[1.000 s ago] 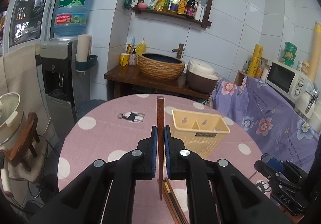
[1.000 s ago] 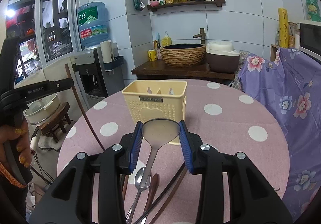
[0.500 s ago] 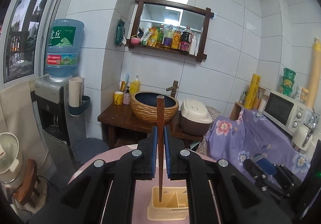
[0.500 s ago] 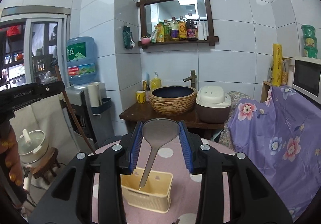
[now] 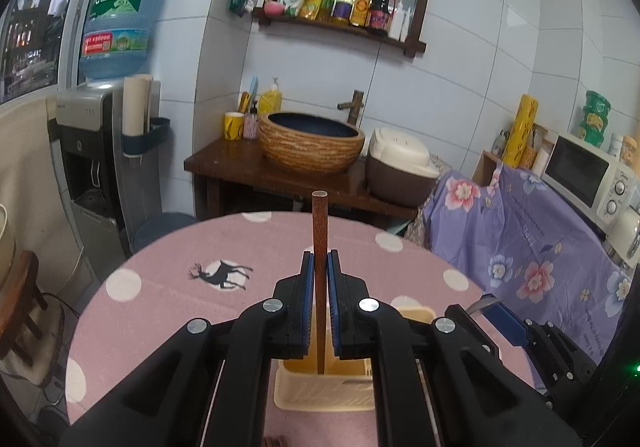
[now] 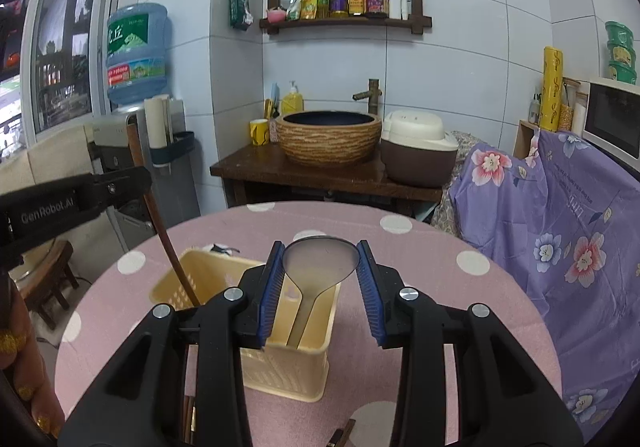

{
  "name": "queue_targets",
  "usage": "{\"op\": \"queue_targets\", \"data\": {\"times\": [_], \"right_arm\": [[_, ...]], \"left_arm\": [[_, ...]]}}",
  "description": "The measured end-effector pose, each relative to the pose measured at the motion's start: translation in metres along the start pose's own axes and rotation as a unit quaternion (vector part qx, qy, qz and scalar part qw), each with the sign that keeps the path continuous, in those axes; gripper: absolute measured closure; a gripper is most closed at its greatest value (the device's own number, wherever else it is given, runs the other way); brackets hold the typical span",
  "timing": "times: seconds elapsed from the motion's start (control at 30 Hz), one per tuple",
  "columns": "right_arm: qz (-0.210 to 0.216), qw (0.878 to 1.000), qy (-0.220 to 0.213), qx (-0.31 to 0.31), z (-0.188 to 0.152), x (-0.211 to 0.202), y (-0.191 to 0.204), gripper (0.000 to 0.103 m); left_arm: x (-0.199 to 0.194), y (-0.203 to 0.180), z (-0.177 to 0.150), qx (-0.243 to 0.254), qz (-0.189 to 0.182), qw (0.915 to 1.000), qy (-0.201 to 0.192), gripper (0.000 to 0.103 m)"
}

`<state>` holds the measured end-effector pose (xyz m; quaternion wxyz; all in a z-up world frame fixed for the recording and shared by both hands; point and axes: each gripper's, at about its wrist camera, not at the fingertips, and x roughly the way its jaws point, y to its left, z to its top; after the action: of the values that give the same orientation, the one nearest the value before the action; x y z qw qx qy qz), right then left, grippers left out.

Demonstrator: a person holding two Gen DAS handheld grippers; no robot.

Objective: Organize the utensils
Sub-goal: 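Carry the chopstick in the left tool and spoon in the right tool over the holder, then open the left tool dropping the chopstick while the right tool drops the spoon into the holder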

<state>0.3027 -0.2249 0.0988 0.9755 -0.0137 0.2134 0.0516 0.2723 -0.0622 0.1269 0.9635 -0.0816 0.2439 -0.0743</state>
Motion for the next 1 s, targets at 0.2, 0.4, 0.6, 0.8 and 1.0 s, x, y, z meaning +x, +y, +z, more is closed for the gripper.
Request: {"op": "queue_targets", "data": {"times": [0.2,0.4,0.6,0.8,1.0], "right_arm": [[0.001,1.0,0.016,-0.008,-0.02,0.012,0.009,0.066],[-0.005,1.0,0.012,-0.014,-0.026,0.013,0.011,0.065],[-0.005,1.0,-0.009,-0.003,-0.031,-0.006,0.005,0.039],[0.007,1.0,-0.014,0.008,-0.052,-0.05,-0.003,0.023],[-0.002,0.999,0.038,0.015,-0.101,-0.072,-0.012,0.018]], "left_arm": [[0.01,0.003,-0.013,0.003,0.009,0.9999,0.013,0.095],[0.009,0.004,-0.011,0.001,-0.003,0.9998,0.021,0.095],[-0.012,0.008,-0.021,0.002,-0.015,0.9999,0.001,0.042],[-0.039,0.023,-0.053,0.015,-0.019,0.9997,0.011,0.023],[-0.05,0.051,-0.107,0.004,-0.008,0.9976,0.069,0.02]]}}
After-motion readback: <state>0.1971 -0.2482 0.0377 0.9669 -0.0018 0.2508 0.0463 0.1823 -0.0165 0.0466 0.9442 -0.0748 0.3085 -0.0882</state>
